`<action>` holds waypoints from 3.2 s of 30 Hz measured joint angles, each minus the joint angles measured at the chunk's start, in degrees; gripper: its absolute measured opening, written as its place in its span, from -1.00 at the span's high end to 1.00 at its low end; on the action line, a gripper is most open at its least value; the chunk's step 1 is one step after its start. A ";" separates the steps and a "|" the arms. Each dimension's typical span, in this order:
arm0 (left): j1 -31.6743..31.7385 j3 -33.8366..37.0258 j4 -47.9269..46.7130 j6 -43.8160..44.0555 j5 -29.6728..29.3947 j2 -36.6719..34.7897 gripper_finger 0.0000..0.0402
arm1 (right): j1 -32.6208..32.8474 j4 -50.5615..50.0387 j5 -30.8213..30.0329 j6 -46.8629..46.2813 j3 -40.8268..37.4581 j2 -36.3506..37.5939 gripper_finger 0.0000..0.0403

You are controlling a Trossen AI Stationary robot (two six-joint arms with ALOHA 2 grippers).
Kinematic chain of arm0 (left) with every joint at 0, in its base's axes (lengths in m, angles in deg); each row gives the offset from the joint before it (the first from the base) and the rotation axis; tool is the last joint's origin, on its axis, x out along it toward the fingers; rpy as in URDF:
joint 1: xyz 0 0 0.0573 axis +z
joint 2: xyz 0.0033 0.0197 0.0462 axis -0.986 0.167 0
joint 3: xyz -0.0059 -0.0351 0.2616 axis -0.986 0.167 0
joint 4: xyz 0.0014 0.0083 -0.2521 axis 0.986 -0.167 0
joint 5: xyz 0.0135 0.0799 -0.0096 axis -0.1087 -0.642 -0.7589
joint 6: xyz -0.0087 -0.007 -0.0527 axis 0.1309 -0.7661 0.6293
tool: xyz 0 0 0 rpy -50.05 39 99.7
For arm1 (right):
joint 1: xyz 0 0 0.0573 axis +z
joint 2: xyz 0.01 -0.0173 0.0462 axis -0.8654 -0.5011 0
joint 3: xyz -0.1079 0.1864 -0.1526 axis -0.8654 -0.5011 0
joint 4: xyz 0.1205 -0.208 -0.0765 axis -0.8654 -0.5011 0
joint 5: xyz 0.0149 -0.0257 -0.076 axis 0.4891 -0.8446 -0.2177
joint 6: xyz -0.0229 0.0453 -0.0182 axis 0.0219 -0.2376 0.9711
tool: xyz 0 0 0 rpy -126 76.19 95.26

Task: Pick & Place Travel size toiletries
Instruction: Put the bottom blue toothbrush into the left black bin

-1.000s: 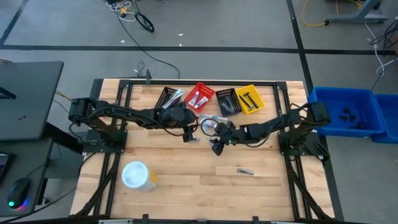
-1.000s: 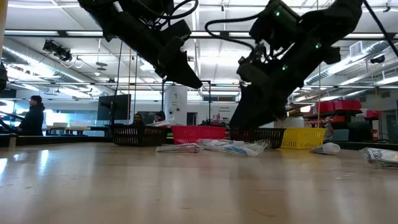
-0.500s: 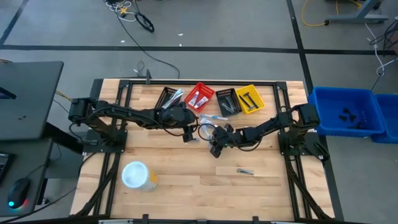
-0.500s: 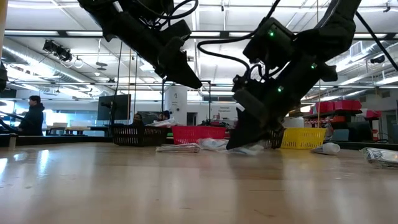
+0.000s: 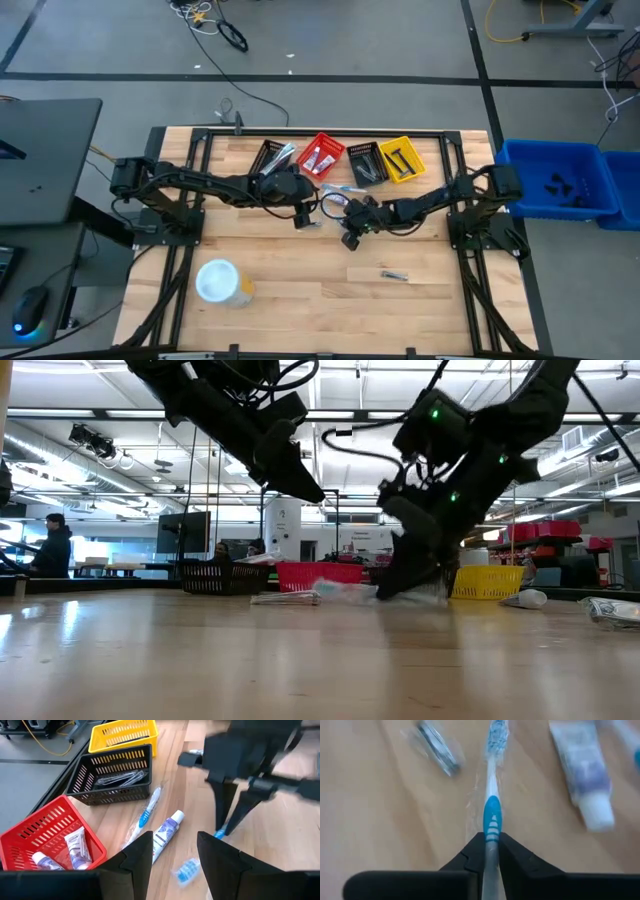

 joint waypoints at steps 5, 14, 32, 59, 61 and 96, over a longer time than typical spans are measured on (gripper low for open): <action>-0.04 0.00 0.53 2.50 -0.60 0.00 0.20 | -1.90 -7.11 -5.10 1.15 0.15 8.98 0.80; -0.04 -0.02 2.37 15.21 -3.74 0.02 0.20 | -5.91 -18.65 -15.26 7.48 0.15 31.90 0.80; 2.72 7.97 36.83 12.89 11.16 0.02 0.32 | -5.80 41.14 3.71 15.07 -24.92 34.87 0.81; 3.04 8.41 44.31 8.87 18.77 0.02 0.01 | -6.17 43.77 12.55 18.34 -9.87 16.27 0.81; 3.10 8.41 44.22 8.87 18.78 0.02 0.04 | -6.17 43.76 12.58 19.12 -8.99 15.28 0.81; 4.59 8.41 31.08 14.50 8.14 -1.64 0.72 | -9.71 17.02 5.45 20.53 -7.82 24.82 0.17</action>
